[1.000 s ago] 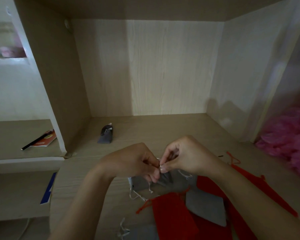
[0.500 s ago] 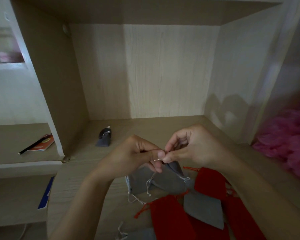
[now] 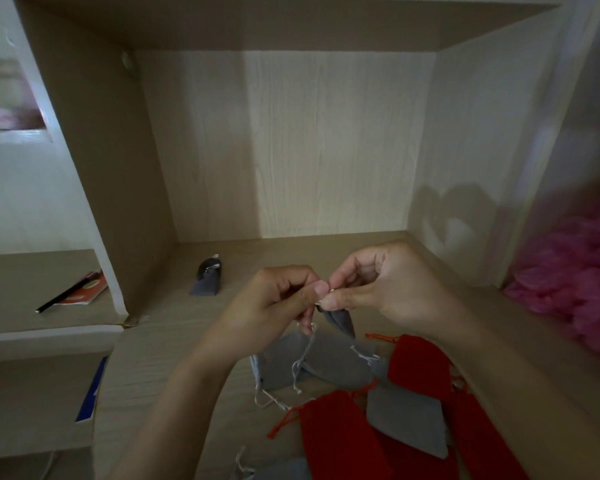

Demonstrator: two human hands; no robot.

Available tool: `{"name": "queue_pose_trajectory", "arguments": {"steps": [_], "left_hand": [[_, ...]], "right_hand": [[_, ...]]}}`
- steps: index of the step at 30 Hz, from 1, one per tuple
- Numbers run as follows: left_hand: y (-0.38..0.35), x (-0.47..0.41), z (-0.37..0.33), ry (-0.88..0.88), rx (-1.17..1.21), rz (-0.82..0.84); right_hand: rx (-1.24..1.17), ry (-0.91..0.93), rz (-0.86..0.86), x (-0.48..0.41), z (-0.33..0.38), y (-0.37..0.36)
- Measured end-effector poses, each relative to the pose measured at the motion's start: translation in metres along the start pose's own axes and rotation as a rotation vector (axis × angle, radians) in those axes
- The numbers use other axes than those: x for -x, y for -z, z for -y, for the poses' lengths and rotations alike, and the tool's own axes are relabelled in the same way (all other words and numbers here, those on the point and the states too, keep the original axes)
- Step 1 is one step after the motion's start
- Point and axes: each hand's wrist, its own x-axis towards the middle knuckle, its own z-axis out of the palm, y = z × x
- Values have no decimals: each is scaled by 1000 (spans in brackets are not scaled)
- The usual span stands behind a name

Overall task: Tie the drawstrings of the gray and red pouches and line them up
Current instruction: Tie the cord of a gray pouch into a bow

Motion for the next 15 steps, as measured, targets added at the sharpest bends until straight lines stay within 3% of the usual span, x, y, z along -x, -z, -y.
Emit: {"name": "queue_pose_trajectory", "arguments": {"steps": [6, 15], "left_hand": [[-8, -2, 3, -159, -362, -192], [-11, -5, 5, -309, -589, -291]], "right_hand": [[77, -50, -88, 1, 2, 2], [33, 35, -124, 1, 0, 3]]}}
